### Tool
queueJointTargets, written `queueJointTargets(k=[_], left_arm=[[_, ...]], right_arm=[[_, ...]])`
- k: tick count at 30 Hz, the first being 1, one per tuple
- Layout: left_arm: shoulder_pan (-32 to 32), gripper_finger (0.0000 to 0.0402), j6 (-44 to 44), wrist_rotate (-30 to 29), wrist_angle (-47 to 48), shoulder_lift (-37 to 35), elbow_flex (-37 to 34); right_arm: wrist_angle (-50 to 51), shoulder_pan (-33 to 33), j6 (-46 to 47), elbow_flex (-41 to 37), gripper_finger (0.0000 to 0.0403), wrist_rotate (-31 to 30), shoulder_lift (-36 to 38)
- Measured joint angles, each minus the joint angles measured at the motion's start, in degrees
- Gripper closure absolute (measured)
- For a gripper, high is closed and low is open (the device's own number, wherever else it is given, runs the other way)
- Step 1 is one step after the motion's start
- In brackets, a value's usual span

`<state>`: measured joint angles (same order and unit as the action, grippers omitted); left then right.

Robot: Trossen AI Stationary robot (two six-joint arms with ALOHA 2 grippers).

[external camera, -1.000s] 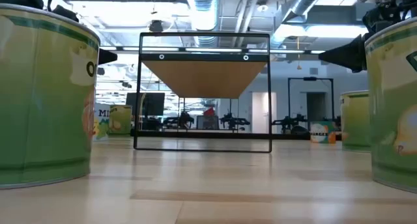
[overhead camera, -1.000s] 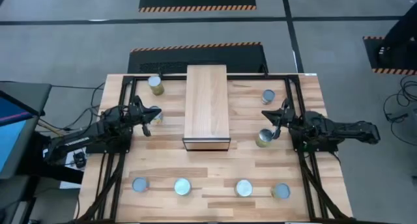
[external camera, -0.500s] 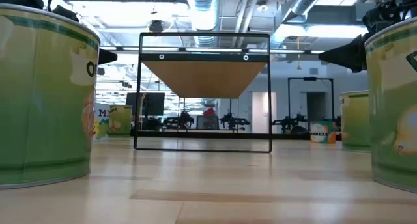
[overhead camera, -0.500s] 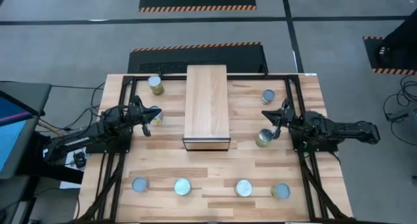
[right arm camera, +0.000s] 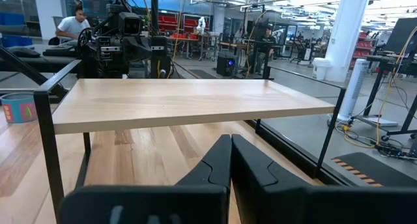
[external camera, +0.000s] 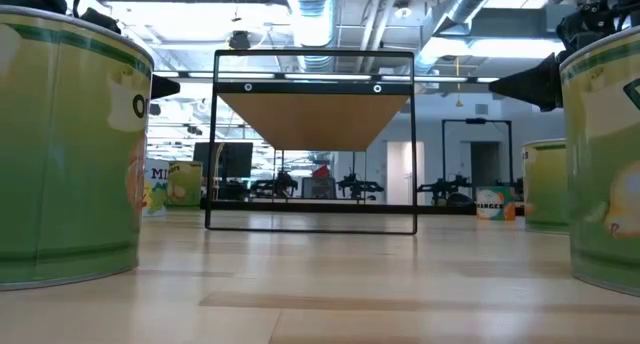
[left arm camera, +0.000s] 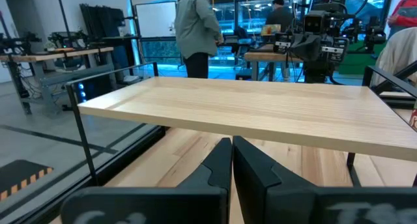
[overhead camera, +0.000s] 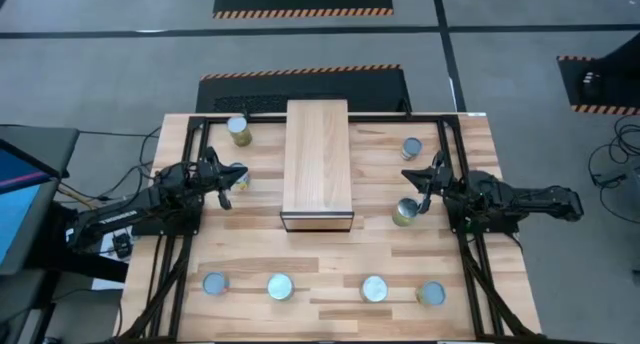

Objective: Pick and place cans onto a shelf

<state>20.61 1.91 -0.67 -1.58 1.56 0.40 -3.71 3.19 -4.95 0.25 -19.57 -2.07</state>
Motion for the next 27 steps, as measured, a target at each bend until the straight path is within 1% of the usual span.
queueJointTargets(k=[5,10,13,15,17,20,23,25,27], left_arm=[[0.01,0.0397,-0.23,0.00,0.00,0.00,-0.01],[0.00,0.0397,-4.60,0.02,-0.17,0.00,0.01],[0.01,0.0397,-7.45,0.12,-3.02,0.00,-0.01],[0.01,0.0397,-10.71,1.39,-6.20,0.00,0.00],[0.00,0.0397,-13.64,4.56,-9.02,-0.02,0.00],[-0.01,0.0397,-14.25,7.65,-14.40,0.22,0.22],[-0.01,0.0397,-14.97,8.49,-12.70,0.70,1.72],[-0.01,0.0398,-15.05,7.91,-12.21,1.87,3.61],[-0.01,0.0398,-15.06,6.77,-8.99,4.06,5.89]], right_arm=[[0.00,0.00,0.00,0.00,0.0370,0.00,0.01],[0.01,0.00,0.00,0.01,0.0370,0.00,0.01],[0.01,0.01,0.00,0.00,0.0370,0.00,0.00],[-0.01,0.00,0.00,0.02,0.0370,0.00,0.02],[0.00,0.00,0.00,0.01,0.0370,0.00,0.01],[0.01,0.01,0.00,0.01,0.0370,0.00,0.02],[0.01,0.00,0.00,0.00,0.0370,0.00,0.01],[-0.01,0.00,0.00,0.00,0.0370,0.00,0.00],[0.00,0.00,0.00,0.00,0.0370,0.00,0.02]])
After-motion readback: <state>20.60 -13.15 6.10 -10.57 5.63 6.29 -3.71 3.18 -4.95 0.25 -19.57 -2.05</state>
